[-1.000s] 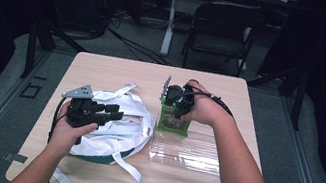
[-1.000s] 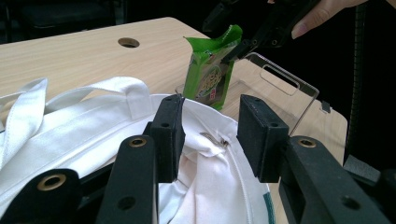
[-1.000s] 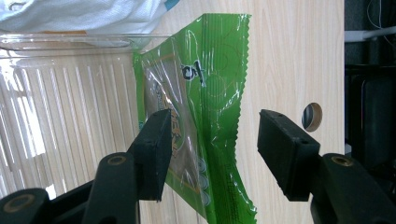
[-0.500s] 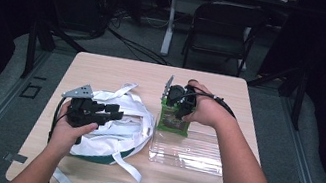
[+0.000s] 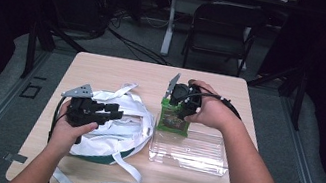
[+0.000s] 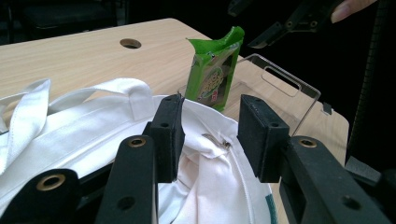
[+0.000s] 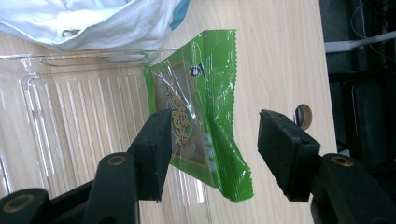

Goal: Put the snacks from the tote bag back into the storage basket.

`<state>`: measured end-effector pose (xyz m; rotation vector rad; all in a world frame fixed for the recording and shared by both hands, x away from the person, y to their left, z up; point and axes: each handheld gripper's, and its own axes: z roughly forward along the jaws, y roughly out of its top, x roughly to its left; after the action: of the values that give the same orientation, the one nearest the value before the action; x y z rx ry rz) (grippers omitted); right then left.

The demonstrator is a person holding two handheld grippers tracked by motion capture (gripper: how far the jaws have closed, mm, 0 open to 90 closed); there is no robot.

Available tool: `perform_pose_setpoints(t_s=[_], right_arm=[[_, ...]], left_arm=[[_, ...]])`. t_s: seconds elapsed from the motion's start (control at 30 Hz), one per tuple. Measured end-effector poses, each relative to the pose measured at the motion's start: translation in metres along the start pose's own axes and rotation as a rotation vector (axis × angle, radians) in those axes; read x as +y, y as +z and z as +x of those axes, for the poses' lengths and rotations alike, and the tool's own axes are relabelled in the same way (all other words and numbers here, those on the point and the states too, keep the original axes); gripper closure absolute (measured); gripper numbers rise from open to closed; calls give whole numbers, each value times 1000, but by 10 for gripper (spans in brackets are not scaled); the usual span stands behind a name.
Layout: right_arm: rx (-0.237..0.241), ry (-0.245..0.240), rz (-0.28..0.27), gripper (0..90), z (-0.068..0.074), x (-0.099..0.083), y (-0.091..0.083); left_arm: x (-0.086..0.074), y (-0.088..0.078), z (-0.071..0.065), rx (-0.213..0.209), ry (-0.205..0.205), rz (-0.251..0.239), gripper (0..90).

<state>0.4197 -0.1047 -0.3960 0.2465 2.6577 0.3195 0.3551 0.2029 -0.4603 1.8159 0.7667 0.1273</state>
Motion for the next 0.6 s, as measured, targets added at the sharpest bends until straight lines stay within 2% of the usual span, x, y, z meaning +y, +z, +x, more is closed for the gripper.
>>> perform_pose_setpoints(t_s=[0.23,0.43,0.6], right_arm=[[-13,10,-17,441,2,-5,-12],[-33,52,-34,442,6,-12,-23],[-44,63,-34,446,9,-15,-29]], left_arm=[[0,0,2,5,-8,-4,598],[0,-1,3,9,-12,-5,596],[0,-1,3,11,-12,-5,596]])
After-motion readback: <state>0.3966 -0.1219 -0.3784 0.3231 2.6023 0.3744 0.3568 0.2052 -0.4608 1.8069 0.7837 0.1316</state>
